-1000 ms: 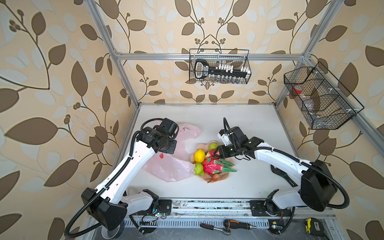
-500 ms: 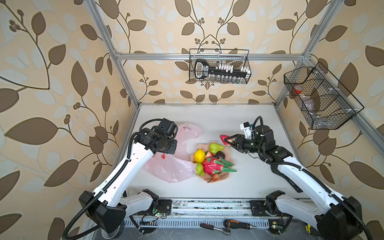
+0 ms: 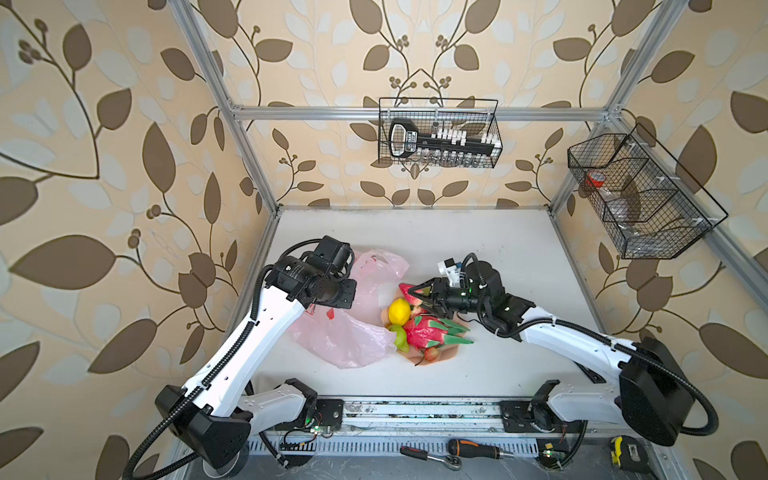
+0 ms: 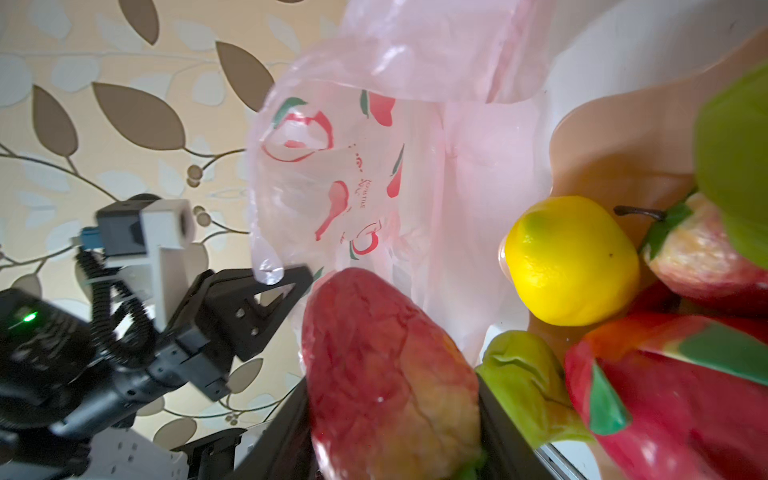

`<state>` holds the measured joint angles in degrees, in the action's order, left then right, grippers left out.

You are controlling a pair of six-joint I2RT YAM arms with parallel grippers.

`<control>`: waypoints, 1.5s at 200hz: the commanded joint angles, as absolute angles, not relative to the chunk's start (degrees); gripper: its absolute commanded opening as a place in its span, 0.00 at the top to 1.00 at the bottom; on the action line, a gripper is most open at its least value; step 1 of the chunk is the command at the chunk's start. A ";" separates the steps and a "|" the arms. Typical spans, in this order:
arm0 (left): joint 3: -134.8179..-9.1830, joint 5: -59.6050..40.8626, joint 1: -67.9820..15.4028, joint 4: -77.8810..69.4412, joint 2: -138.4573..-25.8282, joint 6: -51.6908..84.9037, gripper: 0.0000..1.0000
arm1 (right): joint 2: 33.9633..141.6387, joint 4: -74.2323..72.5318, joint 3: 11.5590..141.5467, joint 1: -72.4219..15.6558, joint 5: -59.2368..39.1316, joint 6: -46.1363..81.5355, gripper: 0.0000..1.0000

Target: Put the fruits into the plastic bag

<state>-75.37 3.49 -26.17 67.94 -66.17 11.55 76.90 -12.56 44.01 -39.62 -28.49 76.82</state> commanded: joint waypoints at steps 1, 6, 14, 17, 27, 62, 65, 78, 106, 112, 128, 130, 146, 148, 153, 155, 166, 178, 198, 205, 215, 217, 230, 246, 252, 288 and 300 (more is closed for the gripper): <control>-78.23 2.67 -26.02 69.42 -64.07 11.82 0.97 | 81.21 -17.32 49.26 -41.95 -26.28 80.18 0.77; -78.31 2.70 -26.02 69.58 -64.07 11.81 0.97 | 82.41 -17.31 50.30 -42.66 -26.33 80.28 0.77; -78.48 2.72 -26.02 69.61 -64.01 11.97 0.97 | 84.64 -17.44 51.65 -43.87 -26.27 80.59 0.78; -78.55 2.59 -26.02 69.61 -63.99 12.08 0.97 | 85.36 -17.63 52.10 -44.27 -26.16 80.79 0.78; -78.91 1.95 -26.02 69.52 -63.90 12.13 0.97 | 87.68 -18.96 53.21 -45.81 -25.53 81.92 0.78; -80.21 0.21 -26.02 69.26 -64.29 12.59 0.97 | 96.58 -23.18 59.32 -51.57 -24.96 85.54 0.80; -80.32 0.09 -26.02 69.18 -64.33 12.60 0.97 | 97.41 -22.94 60.08 -52.12 -24.92 85.65 0.80; -80.66 -0.91 -26.02 68.92 -64.42 12.60 0.97 | 101.21 -22.22 63.48 -54.20 -24.53 86.04 0.78; -80.46 -2.70 -26.02 67.82 -63.75 13.09 0.98 | 110.30 -18.73 72.66 -57.01 -25.05 86.38 0.72; -80.25 -3.02 -26.02 67.56 -63.55 13.24 0.98 | 112.03 -18.25 74.99 -57.21 -25.65 86.46 0.65; -79.62 -3.88 -26.02 67.24 -63.17 13.39 0.98 | 114.57 -18.57 78.34 -57.52 -26.43 87.00 0.44; -79.63 -3.89 -26.02 67.24 -63.06 13.37 0.98 | 114.60 -18.57 78.56 -57.51 -26.58 86.88 0.41; -79.49 -3.42 -25.97 67.39 -62.93 13.21 0.98 | 113.65 -16.40 79.64 -57.26 -26.83 84.45 0.08; -79.55 -3.36 -26.00 67.41 -62.86 13.23 0.98 | 113.27 -15.85 79.63 -57.12 -26.75 83.98 0.04; -79.62 -3.21 -26.02 67.37 -62.84 13.13 0.98 | 112.50 -14.88 79.51 -56.97 -26.64 82.90 0.00; -79.63 -3.18 -26.02 67.34 -62.78 13.08 0.98 | 112.15 -14.51 79.36 -56.87 -26.57 82.47 0.00; -79.53 -2.74 -26.02 67.06 -62.67 12.88 0.98 | 110.33 -13.32 78.20 -56.45 -26.27 81.20 0.00; -79.36 -2.44 -26.01 66.89 -62.67 12.84 0.98 | 108.34 -12.51 76.58 -55.97 -25.70 80.68 0.00; -79.23 -2.23 -25.94 66.61 -62.67 12.84 0.98 | 105.55 -10.74 74.88 -55.51 -24.99 78.89 0.00; -79.04 -2.28 -25.94 66.54 -62.67 12.86 0.98 | 104.85 -10.20 74.52 -55.51 -24.85 78.55 0.00; -79.07 -2.01 -25.93 66.55 -62.67 12.59 0.98 | 103.88 -9.93 73.82 -55.47 -24.56 78.34 0.00; -79.07 -1.91 -25.93 66.60 -62.67 12.57 0.98 | 103.71 -9.89 73.76 -55.51 -24.60 78.32 0.00; -78.95 -1.71 -25.93 66.69 -62.67 12.41 0.98 | 102.63 -9.86 72.96 -55.46 -24.39 78.31 0.00; -78.62 -1.74 -25.93 66.71 -62.67 12.24 0.98 | 100.94 -9.78 71.70 -55.50 -24.08 78.27 0.00; -78.32 -1.68 -25.93 66.63 -62.58 12.22 0.98 | 100.24 -9.76 71.46 -55.47 -23.95 78.18 0.00; -76.67 -0.28 -25.93 66.18 -62.23 12.26 0.98 | 95.73 -8.14 66.67 -55.31 -23.45 77.54 0.00; -76.42 0.40 -25.93 66.18 -62.23 12.09 0.98 | 93.61 -5.85 65.16 -55.22 -22.18 76.72 0.00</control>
